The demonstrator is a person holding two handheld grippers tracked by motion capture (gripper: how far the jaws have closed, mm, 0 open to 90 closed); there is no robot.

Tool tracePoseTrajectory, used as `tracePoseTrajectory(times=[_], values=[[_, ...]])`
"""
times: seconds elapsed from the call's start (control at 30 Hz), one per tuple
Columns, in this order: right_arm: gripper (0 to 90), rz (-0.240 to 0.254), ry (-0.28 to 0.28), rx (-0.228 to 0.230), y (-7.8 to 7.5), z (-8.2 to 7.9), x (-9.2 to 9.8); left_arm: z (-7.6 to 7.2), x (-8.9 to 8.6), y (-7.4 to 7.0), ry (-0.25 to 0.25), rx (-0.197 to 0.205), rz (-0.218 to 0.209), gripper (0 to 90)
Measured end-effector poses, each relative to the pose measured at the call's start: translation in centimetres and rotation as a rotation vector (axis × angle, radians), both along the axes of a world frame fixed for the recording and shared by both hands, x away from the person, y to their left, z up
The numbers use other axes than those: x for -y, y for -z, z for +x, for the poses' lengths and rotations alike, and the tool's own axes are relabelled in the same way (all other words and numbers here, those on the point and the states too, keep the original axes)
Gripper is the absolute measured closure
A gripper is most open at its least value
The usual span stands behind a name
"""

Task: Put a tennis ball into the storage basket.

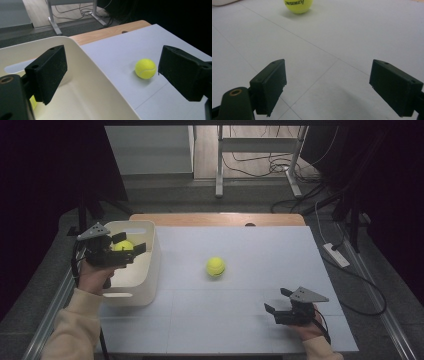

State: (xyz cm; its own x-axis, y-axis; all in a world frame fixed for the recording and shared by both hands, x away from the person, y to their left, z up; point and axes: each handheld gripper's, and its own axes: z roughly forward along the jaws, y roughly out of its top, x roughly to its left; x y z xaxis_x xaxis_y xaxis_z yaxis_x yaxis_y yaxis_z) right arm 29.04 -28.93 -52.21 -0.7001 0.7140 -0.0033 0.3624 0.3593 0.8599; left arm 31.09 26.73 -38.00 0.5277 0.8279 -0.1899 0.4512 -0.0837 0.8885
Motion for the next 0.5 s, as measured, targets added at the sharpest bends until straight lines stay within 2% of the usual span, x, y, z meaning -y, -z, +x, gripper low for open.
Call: tracePoseTrajectory(times=[0.1,0.3,0.5], values=[[14.1,0.0,-0.005,0.002,0.0,0.1,-0.1,-0.5,0.5,0.1,0.019,0.01,-0.008,9.5],[14.1,-0.007,-0.006,0.005,-0.1,-0.2,-0.2,-1.2,2.5,0.7,0.106,0.015,-0.002,9.3],[14.1,-0.005,-0.009,0.007,0.0,-0.2,-0.2,-1.4,3.8,1.1,0.137,0.016,0.003,9.1]])
